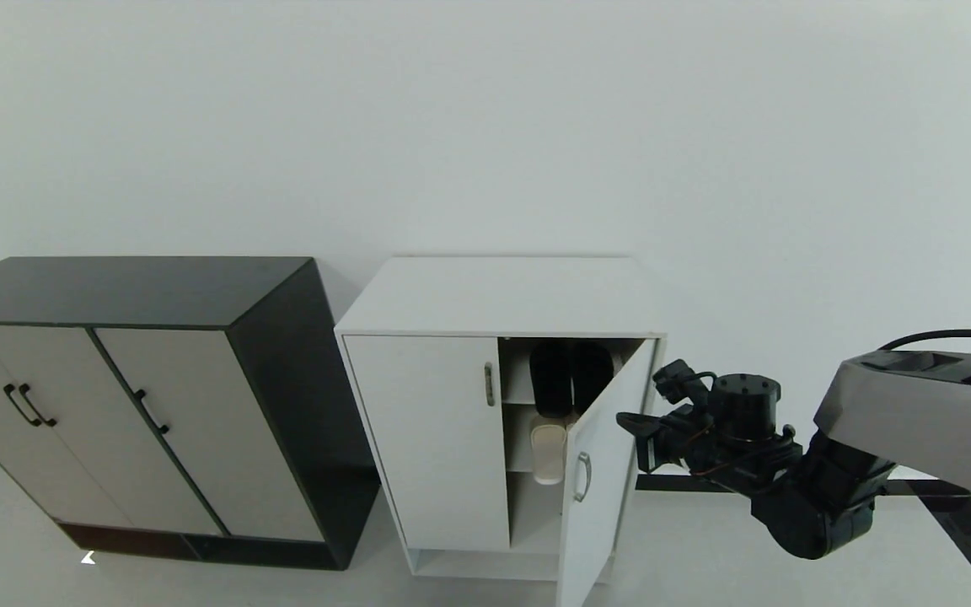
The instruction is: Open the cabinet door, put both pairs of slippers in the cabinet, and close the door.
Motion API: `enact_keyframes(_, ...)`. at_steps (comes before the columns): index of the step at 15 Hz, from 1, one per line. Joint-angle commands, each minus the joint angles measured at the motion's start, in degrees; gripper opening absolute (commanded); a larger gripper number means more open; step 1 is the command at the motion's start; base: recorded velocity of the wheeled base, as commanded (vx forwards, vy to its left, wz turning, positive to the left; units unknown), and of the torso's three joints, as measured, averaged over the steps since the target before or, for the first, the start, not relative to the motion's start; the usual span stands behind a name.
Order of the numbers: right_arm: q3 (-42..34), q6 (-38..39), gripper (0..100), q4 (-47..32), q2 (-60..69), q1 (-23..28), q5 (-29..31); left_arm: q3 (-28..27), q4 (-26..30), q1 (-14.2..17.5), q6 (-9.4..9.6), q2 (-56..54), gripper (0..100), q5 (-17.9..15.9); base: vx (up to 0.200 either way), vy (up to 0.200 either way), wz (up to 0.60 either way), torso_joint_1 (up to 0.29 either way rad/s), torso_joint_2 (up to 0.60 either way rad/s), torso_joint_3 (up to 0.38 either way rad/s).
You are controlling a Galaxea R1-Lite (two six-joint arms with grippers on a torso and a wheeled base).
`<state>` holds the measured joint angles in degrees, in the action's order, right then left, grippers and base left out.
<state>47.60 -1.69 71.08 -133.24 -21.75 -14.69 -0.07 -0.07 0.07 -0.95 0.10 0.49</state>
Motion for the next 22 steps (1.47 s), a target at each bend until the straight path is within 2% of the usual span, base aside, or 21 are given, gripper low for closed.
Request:
enact_keyframes(1,0.0,-0.2,0,0.0,-1.0,0.1,-0.1,0.1,0.0,-0.1,-0.02,0.0,0,0.0,0.200,0.000,0.00,0.012,0.01,0.002)
enact_keyframes(12,-0.5,-2.2,0,-0.9,-1.5,1.0,-0.1,0.1,0.0,0.0,-0.10,0.0,0,0.1,0.000,0.000,0.00,0.000,0.00,0.000)
enact_keyframes(16,2.3,-2.1,0,-1.0,-3.2,0.2,0.7,0.0,0.0,0.0,-0.10,0.0,0,0.0,0.000,0.000,0.00,0.000,0.00,0.000)
enact_keyframes(18,5.0,-1.9,0,-2.5,-4.1,-0.8,7.1,0.1,0.0,-0.1,-0.10,0.0,0,0.0,0.000,0.000,0.00,0.000,0.00,0.000)
enact_keyframes(19,8.4,-1.7,0,-3.8,-5.6,-1.4,13.2,0.1,0.0,0.0,-0.10,0.0,0,0.0,0.000,0.000,0.00,0.000,0.00,0.000)
enact_keyframes(22,11.5,-1.6,0,-5.3,-7.2,-1.8,16.9,0.1,0.0,-0.1,-0.10,0.0,0,0.1,0.000,0.000,0.00,0.000,0.00,0.000)
